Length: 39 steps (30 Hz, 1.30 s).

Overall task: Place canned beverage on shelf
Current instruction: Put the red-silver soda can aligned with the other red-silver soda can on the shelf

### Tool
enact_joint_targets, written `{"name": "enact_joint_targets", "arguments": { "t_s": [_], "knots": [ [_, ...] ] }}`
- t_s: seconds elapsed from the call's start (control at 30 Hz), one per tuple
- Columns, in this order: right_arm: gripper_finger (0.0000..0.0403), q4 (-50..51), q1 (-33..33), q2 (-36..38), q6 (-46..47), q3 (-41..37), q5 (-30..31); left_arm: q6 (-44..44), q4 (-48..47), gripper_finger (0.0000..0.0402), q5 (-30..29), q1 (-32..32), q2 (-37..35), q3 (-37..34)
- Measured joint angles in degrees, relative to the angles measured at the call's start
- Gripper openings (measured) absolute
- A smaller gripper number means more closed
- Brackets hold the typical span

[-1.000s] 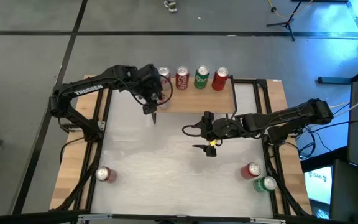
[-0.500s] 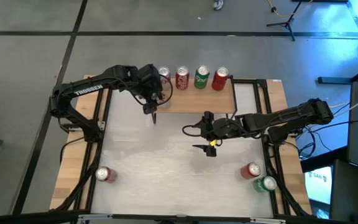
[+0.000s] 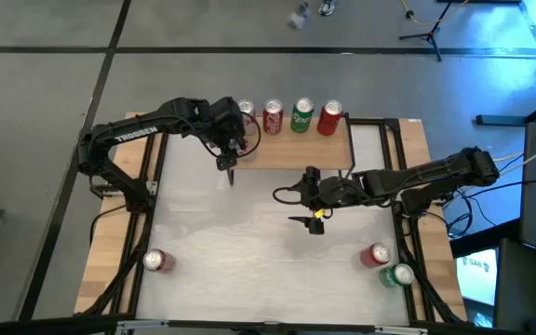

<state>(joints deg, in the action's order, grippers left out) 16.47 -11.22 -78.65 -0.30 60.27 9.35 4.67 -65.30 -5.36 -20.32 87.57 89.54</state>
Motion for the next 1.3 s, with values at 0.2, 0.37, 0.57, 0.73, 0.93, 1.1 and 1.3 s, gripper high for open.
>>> {"name": "enact_joint_targets", "arguments": {
  "t_s": [0.2,0.37,0.57,0.73,0.93,1.1,1.3],
  "knots": [
    [0.0383,0.0,0.0,0.0,0.0,0.0,0.0,0.0,0.5,0.0293,-0.1,0.0,1.1,0.1],
    [0.0383,0.0,0.0,0.0,0.0,0.0,0.0,0.0,1.9,0.0293,-0.1,0.0,1.0,0.0],
    [0.0383,0.0,0.0,0.0,0.0,0.0,0.0,0.0,2.1,0.0293,-1.0,0.0,0.9,0.0],
    [0.0383,0.0,0.0,0.0,0.0,0.0,0.0,0.0,2.0,0.0293,-1.1,0.0,0.8,-0.1],
    [0.0383,0.0,0.0,0.0,0.0,0.0,0.0,0.0,2.0,0.0293,-1.4,0.0,0.8,-0.1],
    [0.0383,0.0,0.0,0.0,0.0,0.0,0.0,0.0,1.9,0.0306,-1.4,0.0,0.8,-0.1],
    [0.0383,0.0,0.0,0.0,0.0,0.0,0.0,0.0,1.7,0.0339,-1.6,0.0,0.9,-0.2]
  ]
}}
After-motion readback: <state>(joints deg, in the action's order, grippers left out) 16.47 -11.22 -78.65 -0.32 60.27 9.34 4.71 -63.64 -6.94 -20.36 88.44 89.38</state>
